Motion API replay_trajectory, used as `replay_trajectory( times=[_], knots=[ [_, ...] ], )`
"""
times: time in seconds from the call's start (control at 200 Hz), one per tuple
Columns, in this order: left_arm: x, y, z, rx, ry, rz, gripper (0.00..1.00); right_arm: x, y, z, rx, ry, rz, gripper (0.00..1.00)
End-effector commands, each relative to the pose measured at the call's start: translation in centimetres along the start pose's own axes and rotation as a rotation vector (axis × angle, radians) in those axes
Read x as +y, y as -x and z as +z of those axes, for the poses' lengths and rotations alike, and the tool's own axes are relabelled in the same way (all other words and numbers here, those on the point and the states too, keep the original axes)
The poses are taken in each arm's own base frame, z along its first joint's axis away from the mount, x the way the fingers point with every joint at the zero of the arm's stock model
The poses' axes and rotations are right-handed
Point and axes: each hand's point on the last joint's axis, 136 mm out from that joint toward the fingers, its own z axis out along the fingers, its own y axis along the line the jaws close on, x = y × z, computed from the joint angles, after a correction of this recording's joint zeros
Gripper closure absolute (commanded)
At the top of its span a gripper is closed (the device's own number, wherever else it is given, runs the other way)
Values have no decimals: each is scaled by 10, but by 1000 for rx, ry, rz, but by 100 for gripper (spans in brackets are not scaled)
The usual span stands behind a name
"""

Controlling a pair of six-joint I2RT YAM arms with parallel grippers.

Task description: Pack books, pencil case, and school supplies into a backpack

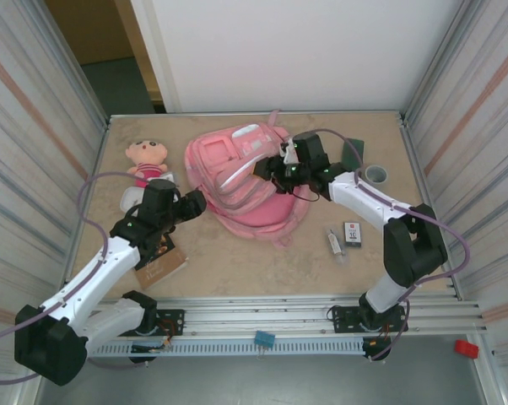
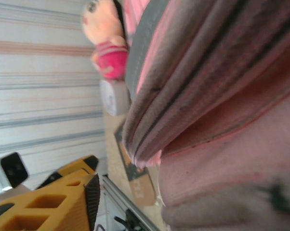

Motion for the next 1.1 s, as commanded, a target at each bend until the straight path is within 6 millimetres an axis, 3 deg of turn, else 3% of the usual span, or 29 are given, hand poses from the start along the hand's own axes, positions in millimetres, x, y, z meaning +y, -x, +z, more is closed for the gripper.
replay_trajectory(
  times=[0.0, 0.105, 0.376, 0.496, 0.571, 0.696, 0.817, 0.987, 1.092],
  knots=[
    [20, -15, 0, 50, 81, -75, 33, -34, -36, 3, 70, -169, 96, 41],
    [28, -19, -4, 69, 129, -106, 32, -53, -55, 0, 101, -222, 146, 38],
    [51, -33, -6, 138, 190, -244, 28, -79, -82, -28, 140, -327, 170, 34],
    [57, -35, -4, 146, 185, -275, 28, -78, -96, -42, 171, -329, 158, 35],
    [55, -35, -2, 150, 174, -270, 28, -61, -96, -53, 157, -308, 79, 37],
    [54, -33, -1, 148, 173, -262, 28, -23, -73, -53, 80, -234, -72, 39],
    [46, -28, 1, 140, 128, -239, 28, -5, -42, -26, 35, -195, -155, 40],
    [33, -27, 2, 157, 65, -211, 27, -16, 1, 21, -34, -184, -151, 42],
    [39, -25, -1, 139, 92, -198, 27, -45, 15, 48, -50, -192, -100, 43]
  ],
)
